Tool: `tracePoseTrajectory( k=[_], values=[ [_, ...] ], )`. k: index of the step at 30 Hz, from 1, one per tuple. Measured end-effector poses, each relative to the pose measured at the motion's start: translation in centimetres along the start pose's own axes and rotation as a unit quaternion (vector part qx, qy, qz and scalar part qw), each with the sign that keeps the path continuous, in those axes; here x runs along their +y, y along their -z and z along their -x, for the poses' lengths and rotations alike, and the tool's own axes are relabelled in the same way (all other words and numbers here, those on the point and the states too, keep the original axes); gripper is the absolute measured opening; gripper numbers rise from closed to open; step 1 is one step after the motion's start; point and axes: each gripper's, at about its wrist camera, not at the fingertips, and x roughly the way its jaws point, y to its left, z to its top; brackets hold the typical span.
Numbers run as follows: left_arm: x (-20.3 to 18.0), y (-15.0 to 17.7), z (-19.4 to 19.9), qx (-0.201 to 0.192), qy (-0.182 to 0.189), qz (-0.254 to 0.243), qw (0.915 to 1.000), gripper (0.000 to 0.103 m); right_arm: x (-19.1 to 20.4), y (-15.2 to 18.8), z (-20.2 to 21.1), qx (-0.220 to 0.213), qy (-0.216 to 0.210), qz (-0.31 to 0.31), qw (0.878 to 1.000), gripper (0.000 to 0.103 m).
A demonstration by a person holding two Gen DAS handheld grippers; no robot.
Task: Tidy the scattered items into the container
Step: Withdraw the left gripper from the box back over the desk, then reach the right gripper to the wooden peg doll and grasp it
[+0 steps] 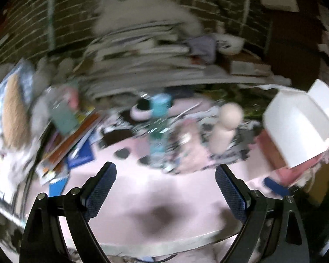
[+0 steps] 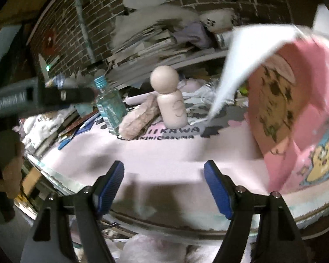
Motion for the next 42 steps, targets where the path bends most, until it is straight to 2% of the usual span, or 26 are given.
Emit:
tracePoseTrajectory(
  k=[3,9,15,22,35,38,42],
  values=[
    [1.3,1.3,-0.5,0.006,-0.013,0.012,0.9998,0.091,1.4,-0.6,-0.6,-0.002,0.015,0.028,1.000,0.060],
    [2.6,2.5,-0.4,-0.006,0.020,0.022,0.9995,0.091,2.9,-2.3,-2.4,-0.002,0.046,0.054,0.997,0.041],
    [3.4,2.9,-0.4,-0.018,0.036,0.019,0.9990,0.091,3.0,-4.5,-4.2,-0.009,0.088,0.052,0.995,0.039],
    [4.2,3.3,-1.1,-0.023,0.058,0.026,0.9977,0.091,2.9,-6.1,-7.0,0.008,0.114,0.048,0.992,0.039],
    [4.8,3.4,-2.0,-0.026,0.071,0.032,0.9966,0.091,2.5,-8.2,-10.6,0.027,0.146,0.042,0.988,0.041],
    [4.8,3.4,-2.2,-0.024,0.071,0.032,0.9966,0.091,2.4,-8.5,-11.3,0.039,0.146,0.040,0.988,0.044],
    [4.9,3.3,-2.4,-0.024,0.074,0.034,0.9964,0.091,2.2,-8.7,-11.5,0.038,0.141,0.033,0.989,0.042]
  ],
)
